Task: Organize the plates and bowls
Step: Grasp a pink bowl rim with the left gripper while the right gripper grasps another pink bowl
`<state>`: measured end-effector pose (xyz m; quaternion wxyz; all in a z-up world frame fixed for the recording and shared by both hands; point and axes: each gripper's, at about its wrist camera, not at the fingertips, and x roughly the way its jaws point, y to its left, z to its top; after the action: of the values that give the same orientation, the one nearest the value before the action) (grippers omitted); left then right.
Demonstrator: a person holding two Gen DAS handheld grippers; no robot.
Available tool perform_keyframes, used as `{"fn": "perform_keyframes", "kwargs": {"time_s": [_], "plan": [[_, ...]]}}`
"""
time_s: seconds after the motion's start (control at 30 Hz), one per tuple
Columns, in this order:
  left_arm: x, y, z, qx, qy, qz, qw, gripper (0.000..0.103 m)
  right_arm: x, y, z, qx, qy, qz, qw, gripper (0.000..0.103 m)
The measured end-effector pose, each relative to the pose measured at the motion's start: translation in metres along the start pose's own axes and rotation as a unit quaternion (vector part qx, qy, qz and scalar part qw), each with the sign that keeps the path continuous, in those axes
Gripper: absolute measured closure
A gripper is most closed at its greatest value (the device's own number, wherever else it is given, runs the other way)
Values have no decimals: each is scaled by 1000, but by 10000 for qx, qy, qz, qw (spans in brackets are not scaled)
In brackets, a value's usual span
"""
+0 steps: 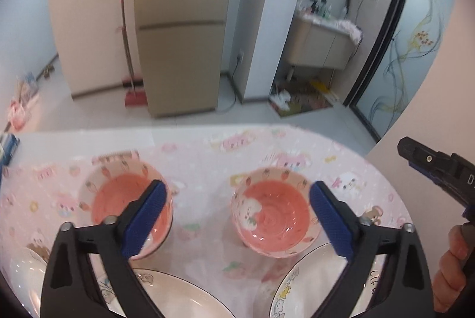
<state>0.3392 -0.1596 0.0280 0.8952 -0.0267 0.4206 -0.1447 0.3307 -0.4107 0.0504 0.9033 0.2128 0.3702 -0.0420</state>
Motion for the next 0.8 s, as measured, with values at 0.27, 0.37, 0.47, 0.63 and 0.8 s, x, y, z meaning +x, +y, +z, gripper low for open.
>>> {"fn": "perform_keyframes", "kwargs": {"time_s": [0.27,0.37,0.47,0.63,0.8], "plan": [[41,14,-7,-281,587,-219,9976,30,76,-4,-22,214,970,250,9947,51],[52,13,-12,-284,768,-244,9963,40,94,2,-31,69,1168,65,9931,51],[63,10,-14,-309,931,-328,9946,50,111,7,-34,11,1374,69,9905,51],[77,8,-19,-253,1136,-328,9927,64,127,16,-43,-145,1531,-10,9881,60],[89,9,-23,-347,1337,-424,9895,73,132,23,-45,-314,1527,-226,9875,69]]}}
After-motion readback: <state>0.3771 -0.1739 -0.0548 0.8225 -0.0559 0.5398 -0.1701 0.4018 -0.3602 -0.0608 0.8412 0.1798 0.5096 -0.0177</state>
